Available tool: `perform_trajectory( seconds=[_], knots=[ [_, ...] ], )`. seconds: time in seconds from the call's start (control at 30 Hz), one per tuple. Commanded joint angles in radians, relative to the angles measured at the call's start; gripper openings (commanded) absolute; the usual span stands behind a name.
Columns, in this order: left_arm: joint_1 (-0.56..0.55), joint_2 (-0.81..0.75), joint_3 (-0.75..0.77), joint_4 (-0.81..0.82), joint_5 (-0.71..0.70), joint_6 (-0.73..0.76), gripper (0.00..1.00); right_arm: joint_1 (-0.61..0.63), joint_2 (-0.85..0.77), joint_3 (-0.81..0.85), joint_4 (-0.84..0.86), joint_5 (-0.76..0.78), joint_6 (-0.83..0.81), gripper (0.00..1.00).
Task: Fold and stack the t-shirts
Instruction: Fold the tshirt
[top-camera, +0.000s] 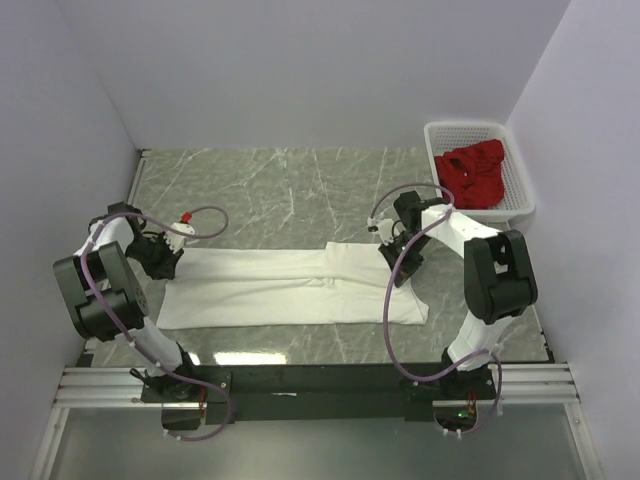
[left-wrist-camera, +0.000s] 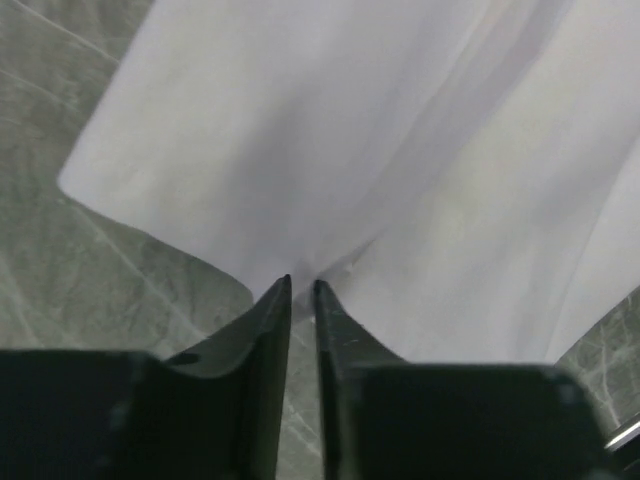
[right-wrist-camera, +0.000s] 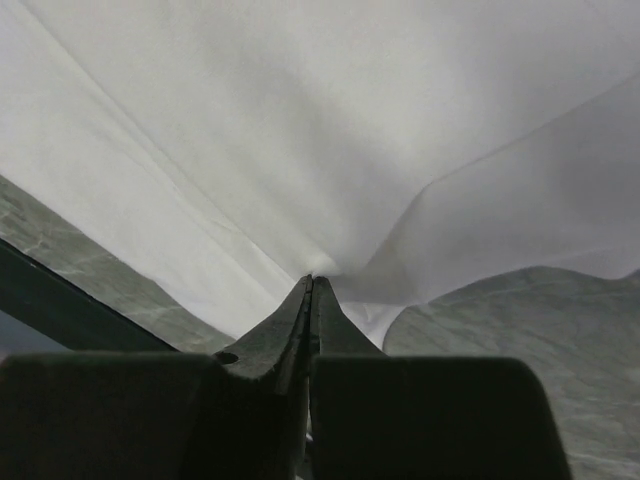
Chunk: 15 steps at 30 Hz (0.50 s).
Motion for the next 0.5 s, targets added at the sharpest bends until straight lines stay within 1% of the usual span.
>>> perform_trajectory(
  seconds=[0.0, 0.07, 0.13, 0.17, 0.2, 0.23, 0.3, 0.33, 0.37, 0.4, 0.47],
  knots=[
    [-0.005, 0.023, -0.009, 0.010, -0.028, 0.007, 0.24, 0.004, 0.033, 0.019, -0.019, 0.036, -0.004, 0.03],
    [-0.005, 0.022, -0.020, -0.007, -0.055, 0.030, 0.31, -0.002, 0.027, 0.033, -0.050, 0.039, -0.017, 0.08],
    [0.007, 0.006, -0.013, -0.033, -0.086, 0.050, 0.34, -0.011, 0.003, 0.046, -0.079, 0.030, -0.037, 0.18],
    [0.016, 0.002, 0.000, -0.052, -0.089, 0.076, 0.38, -0.016, -0.008, 0.062, -0.116, 0.029, -0.047, 0.23],
    [0.022, 0.000, 0.019, -0.075, -0.085, 0.087, 0.39, -0.021, -0.019, 0.072, -0.136, 0.026, -0.057, 0.26],
    [0.033, 0.002, 0.080, -0.110, -0.066, 0.098, 0.40, -0.034, -0.039, 0.083, -0.154, 0.017, -0.079, 0.26],
    [0.033, 0.008, 0.154, -0.208, -0.031, 0.115, 0.44, -0.048, -0.053, 0.128, -0.200, 0.003, -0.100, 0.27],
    [0.033, 0.009, 0.223, -0.237, 0.021, 0.125, 0.46, -0.060, -0.057, 0.148, -0.215, -0.019, -0.103, 0.27],
    [0.027, 0.011, 0.256, -0.278, 0.046, 0.127, 0.48, -0.061, -0.056, 0.184, -0.226, -0.028, -0.103, 0.27],
    [0.018, 0.009, 0.282, -0.283, 0.066, 0.121, 0.49, -0.061, -0.054, 0.200, -0.226, -0.037, -0.103, 0.27],
    [-0.048, 0.006, 0.332, -0.268, 0.115, 0.051, 0.49, -0.062, -0.041, 0.235, -0.199, -0.062, -0.079, 0.27]
  ],
)
